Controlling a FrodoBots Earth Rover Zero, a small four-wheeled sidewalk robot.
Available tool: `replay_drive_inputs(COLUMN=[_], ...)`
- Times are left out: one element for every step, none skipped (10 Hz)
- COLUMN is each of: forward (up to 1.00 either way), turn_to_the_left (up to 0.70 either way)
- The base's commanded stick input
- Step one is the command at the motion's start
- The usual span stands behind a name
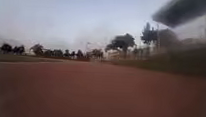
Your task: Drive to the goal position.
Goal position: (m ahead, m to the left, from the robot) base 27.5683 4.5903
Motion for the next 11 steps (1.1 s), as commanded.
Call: replay_drive_inputs(forward=[0.70,0.70,0.70,0.70,0.70,0.70,0.70,0.70,0.70,0.70,0.70], turn_to_the_left=[-0.31,-0.31,-0.31,-0.31,-0.31,-0.31,-0.31,-0.31,-0.31,-0.31,-0.31])
